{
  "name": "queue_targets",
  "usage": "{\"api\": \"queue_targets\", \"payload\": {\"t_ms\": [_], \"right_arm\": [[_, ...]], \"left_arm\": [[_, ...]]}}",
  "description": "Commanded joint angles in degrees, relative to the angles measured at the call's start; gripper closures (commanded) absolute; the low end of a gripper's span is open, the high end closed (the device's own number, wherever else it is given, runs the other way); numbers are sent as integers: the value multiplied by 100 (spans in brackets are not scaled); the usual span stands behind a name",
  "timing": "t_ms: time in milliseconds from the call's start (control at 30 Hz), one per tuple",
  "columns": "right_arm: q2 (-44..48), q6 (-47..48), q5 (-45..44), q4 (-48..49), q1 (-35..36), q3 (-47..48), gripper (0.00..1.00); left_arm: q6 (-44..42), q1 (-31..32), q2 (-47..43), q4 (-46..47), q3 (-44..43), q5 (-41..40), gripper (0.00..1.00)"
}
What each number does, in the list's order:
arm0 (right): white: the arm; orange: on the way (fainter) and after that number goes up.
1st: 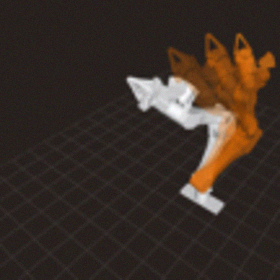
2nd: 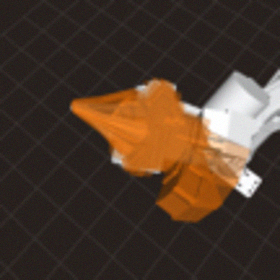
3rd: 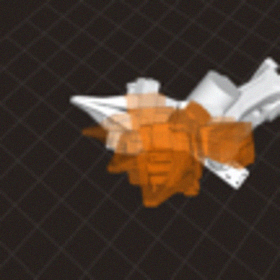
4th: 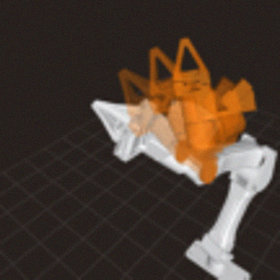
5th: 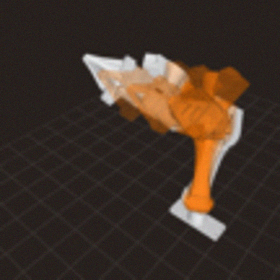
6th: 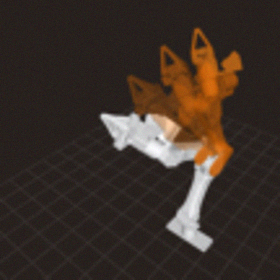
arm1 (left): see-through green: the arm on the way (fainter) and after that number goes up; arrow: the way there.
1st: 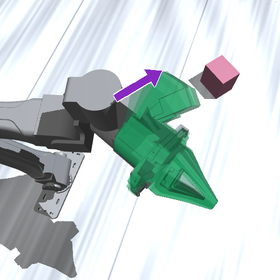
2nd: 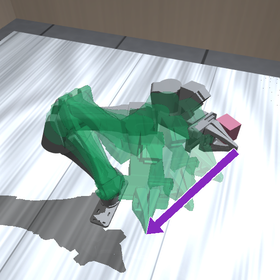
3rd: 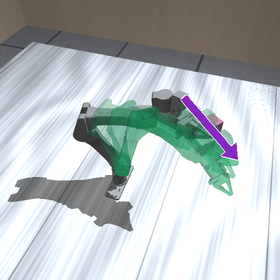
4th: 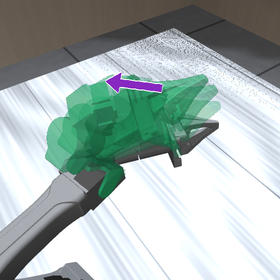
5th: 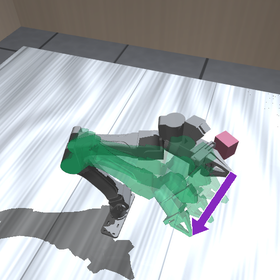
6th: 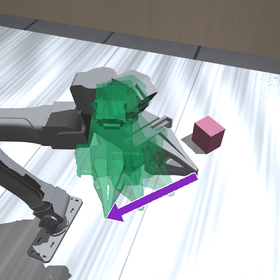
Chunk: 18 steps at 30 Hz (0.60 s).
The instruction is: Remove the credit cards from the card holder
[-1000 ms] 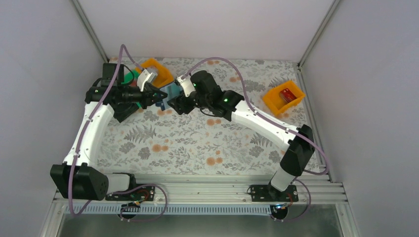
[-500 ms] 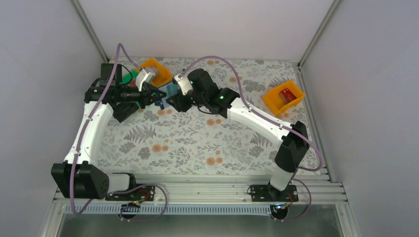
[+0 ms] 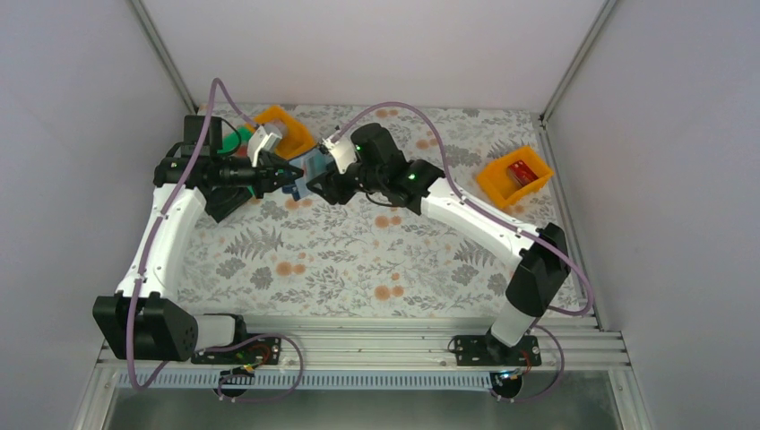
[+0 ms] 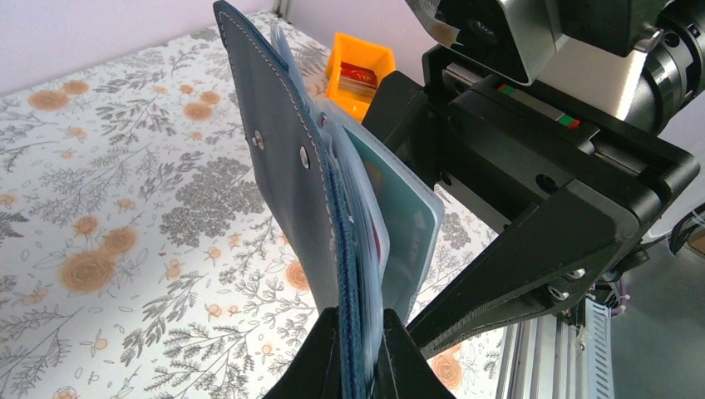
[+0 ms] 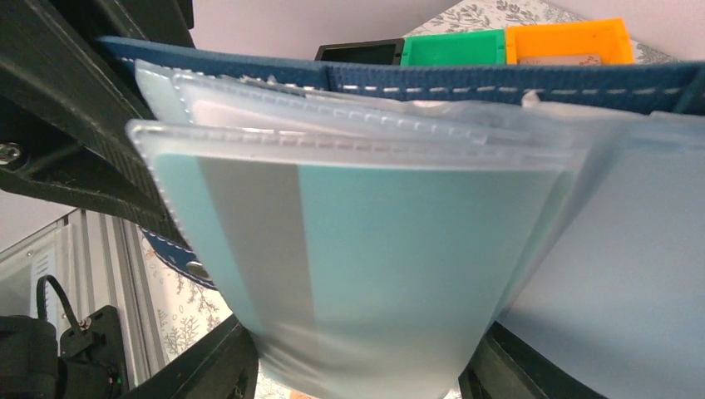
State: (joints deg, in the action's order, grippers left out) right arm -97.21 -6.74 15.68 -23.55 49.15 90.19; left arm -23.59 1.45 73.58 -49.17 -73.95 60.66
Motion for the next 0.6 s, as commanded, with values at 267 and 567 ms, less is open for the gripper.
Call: {"api": "queue_targets", "payload": {"t_ms": [267,567], "right_arm": [[677,-116,-295,293,-493,-526,47],[902,114,52,15,-701,-555,25]], "left_arm": [[-116,92,-143,-219,9,-146,98],[-181,96,-161,-303,-58,-160,98]]}}
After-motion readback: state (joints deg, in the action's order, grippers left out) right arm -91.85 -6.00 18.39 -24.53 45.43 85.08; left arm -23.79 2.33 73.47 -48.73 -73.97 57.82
